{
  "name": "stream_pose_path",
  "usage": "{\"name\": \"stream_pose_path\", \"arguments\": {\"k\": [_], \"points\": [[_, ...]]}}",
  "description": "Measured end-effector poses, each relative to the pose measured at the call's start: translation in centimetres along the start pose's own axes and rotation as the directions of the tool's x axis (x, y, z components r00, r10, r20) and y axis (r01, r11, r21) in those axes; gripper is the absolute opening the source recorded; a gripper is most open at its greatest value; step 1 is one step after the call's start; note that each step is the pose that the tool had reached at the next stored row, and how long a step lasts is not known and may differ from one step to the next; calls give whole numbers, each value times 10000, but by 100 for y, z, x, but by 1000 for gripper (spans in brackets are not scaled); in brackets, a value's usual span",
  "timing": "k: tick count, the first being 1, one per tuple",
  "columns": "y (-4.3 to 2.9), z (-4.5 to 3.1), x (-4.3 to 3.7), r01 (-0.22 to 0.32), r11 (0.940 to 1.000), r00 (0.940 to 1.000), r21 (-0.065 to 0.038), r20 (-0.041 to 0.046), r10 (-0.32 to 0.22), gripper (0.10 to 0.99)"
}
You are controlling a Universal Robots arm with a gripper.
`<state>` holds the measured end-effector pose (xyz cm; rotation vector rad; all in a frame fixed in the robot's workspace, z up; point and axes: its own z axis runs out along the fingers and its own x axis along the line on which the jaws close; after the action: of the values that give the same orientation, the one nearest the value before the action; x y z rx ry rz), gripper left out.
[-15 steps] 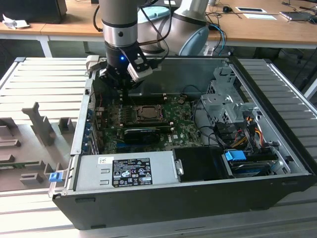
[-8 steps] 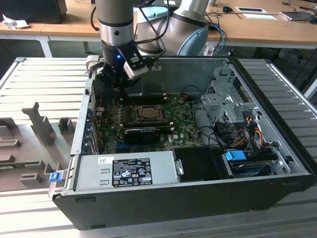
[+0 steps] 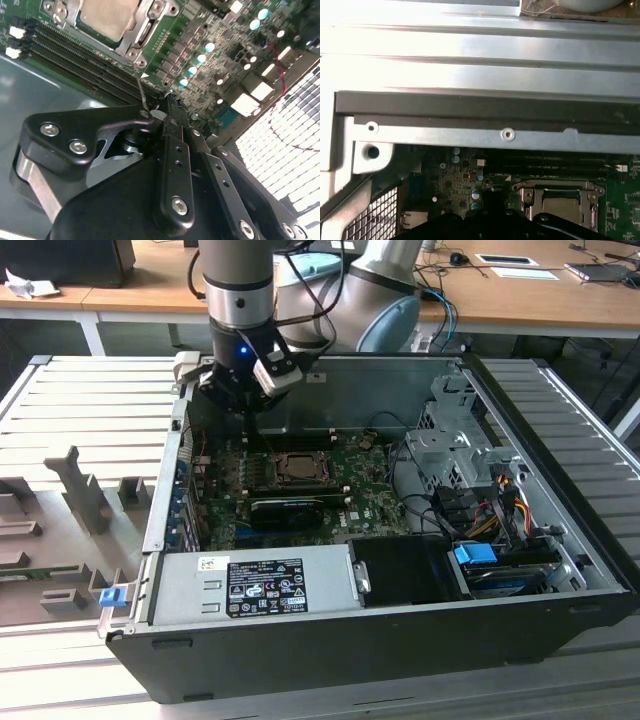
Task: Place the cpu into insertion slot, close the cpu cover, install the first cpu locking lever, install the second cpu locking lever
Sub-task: 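Install the first cpu locking lever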
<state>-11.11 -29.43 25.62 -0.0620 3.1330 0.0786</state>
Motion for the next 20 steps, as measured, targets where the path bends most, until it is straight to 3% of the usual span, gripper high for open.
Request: {"name": "stream_pose_path", "arguments": {"k": [4, 11, 13, 14, 15, 16, 20], "points": [[-5, 9, -119, -2, 10000, 10000, 0, 1, 2, 106], [-17, 43, -458, 0, 10000, 10000, 1, 1, 0, 106], [-19, 53, -498, -2, 10000, 10000, -7, 3, 2, 106], [-21, 57, -515, -1, 10000, 10000, -98, 2, 1, 106], [-21, 62, -523, -3, 9992, 10000, -402, 17, 4, 106], [-22, 95, -524, 31, 9989, 10000, -468, 18, -30, 106], [-16, 195, -574, 227, 9986, 9997, -469, 7, -227, 106]]}}
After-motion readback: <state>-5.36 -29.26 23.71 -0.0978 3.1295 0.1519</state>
